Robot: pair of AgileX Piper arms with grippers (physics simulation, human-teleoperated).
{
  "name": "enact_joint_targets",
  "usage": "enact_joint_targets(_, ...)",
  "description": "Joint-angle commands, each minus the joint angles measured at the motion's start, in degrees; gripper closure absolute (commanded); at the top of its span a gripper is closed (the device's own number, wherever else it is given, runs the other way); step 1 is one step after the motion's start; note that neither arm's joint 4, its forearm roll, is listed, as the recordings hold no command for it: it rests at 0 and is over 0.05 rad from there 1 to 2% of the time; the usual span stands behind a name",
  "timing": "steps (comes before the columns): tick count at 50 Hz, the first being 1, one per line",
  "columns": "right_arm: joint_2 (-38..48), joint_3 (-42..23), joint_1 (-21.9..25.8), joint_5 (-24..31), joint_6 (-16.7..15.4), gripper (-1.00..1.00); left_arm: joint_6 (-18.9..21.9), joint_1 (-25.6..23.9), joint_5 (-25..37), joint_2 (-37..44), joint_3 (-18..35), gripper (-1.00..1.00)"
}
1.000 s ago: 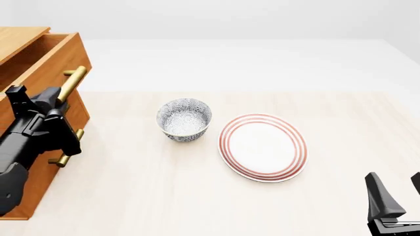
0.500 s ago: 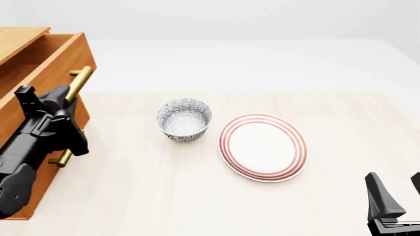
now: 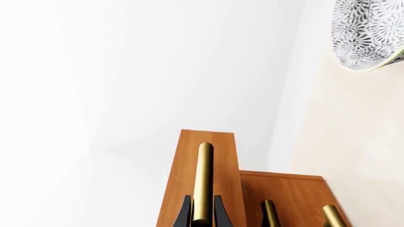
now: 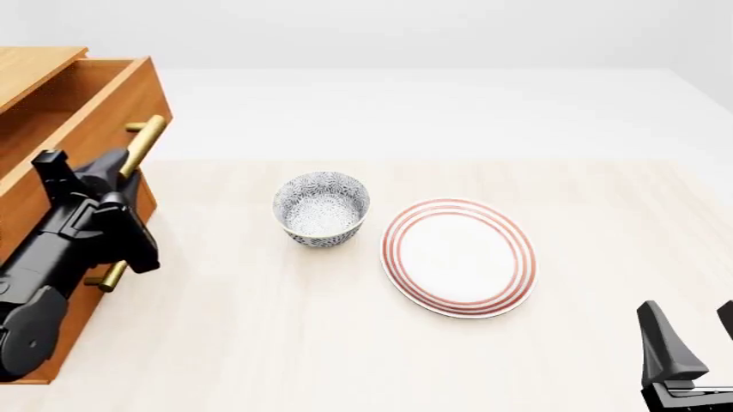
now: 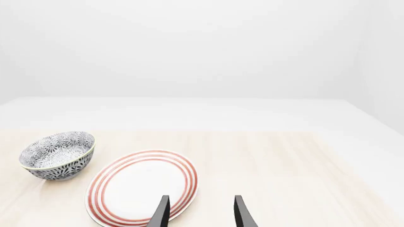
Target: Open the top drawer of the cabinet.
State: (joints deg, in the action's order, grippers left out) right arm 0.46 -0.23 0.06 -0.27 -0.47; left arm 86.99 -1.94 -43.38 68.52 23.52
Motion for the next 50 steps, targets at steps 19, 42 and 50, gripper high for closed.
enact_joint_targets(19,0.01,0.00,0.00,0.00,0.01,-1.00,0.01,-4.53,1.65,-7.03,-2.14,1.00)
enact_joint_targets(42,0.00,0.00,0.01,0.00,0.00,-1.00,0.34,-6.95,1.42,-9.85,-3.88,1.00)
enact_joint_targets(50,0.01,0.00,0.01,0.00,0.00,-1.00,-0.02,-8.81,2.22,-10.53,-3.74,1.00)
